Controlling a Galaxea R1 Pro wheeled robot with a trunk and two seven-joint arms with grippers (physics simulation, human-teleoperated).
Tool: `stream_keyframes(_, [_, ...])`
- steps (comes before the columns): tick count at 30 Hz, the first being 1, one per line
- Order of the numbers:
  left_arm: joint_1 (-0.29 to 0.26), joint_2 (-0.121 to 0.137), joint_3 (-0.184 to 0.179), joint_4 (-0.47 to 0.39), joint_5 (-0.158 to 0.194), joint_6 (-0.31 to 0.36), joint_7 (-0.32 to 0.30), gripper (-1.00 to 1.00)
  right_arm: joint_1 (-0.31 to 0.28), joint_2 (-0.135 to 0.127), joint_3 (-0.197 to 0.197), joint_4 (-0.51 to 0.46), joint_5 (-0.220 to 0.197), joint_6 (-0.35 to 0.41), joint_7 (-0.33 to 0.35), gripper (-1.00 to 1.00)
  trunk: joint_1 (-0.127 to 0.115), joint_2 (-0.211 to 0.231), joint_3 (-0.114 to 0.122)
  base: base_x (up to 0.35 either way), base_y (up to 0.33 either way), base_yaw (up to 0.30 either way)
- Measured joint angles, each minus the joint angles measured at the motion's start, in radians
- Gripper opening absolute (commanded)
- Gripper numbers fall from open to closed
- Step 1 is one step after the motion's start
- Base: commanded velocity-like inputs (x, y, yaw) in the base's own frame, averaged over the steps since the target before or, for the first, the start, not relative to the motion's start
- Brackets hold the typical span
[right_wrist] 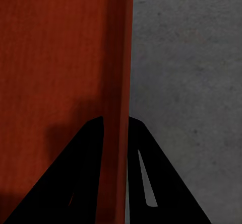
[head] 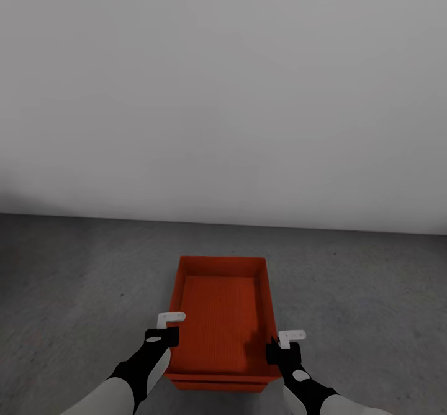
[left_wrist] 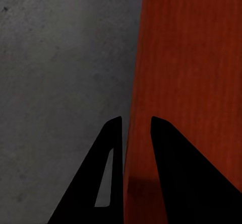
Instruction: Move the two storage containers from the living room to the garage. In the garage, place one container on the floor and stack the other container on top of it (either order is fine).
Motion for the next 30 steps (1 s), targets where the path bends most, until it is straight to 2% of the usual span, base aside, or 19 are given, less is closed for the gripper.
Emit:
stream_keyframes(5, [0.000,0.000,0.000,0.000,0.000,0.000,0.000,-1.00,0.000,0.000,0.000,0.000,-0.001,-0.001,0.000,-1.00,0.019,-0.035,-0.016,0.000,0.000,0.000])
stream_keyframes(20, [0.000,0.000,0.000,0.000,0.001,-0.002,0.000,-1.00,0.000,0.000,0.000,0.000,0.001,-0.001,-0.001,-1.00,0.019,-0.035,-0.016,0.000,0.000,0.000])
stream_keyframes(30, [0.000,0.000,-0.001,0.000,0.001,-0.002,0.000,-1.00,0.000,0.000,0.000,0.000,0.001,-0.001,-0.001,-1.00,0.054,-0.098,-0.044,0.000,0.000,0.000])
